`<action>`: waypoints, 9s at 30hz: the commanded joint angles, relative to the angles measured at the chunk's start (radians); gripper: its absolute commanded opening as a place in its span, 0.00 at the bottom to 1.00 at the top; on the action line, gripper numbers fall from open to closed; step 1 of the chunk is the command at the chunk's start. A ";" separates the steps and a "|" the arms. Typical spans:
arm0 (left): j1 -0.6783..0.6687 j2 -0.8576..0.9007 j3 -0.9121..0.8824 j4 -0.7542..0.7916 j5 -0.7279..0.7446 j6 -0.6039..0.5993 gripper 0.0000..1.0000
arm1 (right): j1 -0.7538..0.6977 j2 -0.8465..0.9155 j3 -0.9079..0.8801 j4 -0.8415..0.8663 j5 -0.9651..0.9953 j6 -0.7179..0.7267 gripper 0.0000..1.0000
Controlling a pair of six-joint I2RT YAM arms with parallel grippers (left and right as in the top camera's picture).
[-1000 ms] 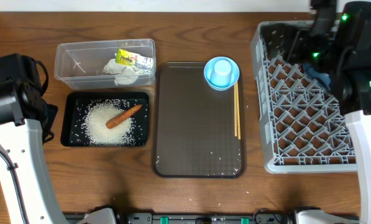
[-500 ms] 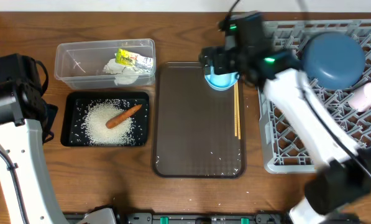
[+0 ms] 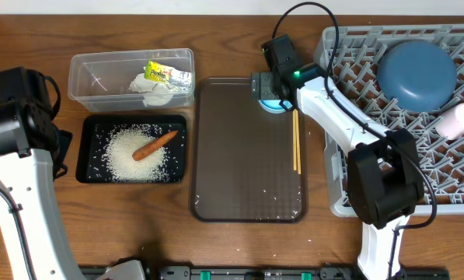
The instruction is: Sort waste into correct bins and load items into the dishwasher rack
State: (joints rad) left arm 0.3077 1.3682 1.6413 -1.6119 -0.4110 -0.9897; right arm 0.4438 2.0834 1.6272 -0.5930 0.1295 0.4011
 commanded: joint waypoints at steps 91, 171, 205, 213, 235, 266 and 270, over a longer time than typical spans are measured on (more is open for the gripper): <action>0.006 0.000 -0.002 -0.077 -0.024 0.006 0.95 | -1.161 -0.268 0.277 -0.575 -0.195 -0.116 0.81; 0.006 0.000 -0.002 -0.077 -0.024 0.006 0.95 | 0.069 -0.007 0.290 -0.280 -0.085 -0.074 0.02; 0.006 0.000 -0.002 -0.077 -0.024 0.006 0.95 | -0.742 -0.256 0.014 -0.832 -0.902 -0.523 0.01; 0.006 0.000 -0.002 -0.077 -0.024 0.006 0.95 | -0.917 -0.256 -0.135 -0.753 -1.107 -0.606 0.01; 0.006 0.000 -0.002 -0.077 -0.024 0.006 0.95 | -0.980 -0.256 -0.229 -0.723 -1.326 -0.718 0.01; 0.006 0.000 -0.002 -0.077 -0.024 0.006 0.96 | -1.040 -0.263 -0.229 -0.629 -1.128 -0.488 0.10; 0.006 0.000 -0.002 -0.077 -0.024 0.006 0.95 | -1.039 -0.264 -0.229 -0.644 -1.367 -0.580 0.13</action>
State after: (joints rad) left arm 0.3077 1.3682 1.6413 -1.6119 -0.4110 -0.9897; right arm -0.5842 1.8172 1.4048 -1.2388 -1.0668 -0.0834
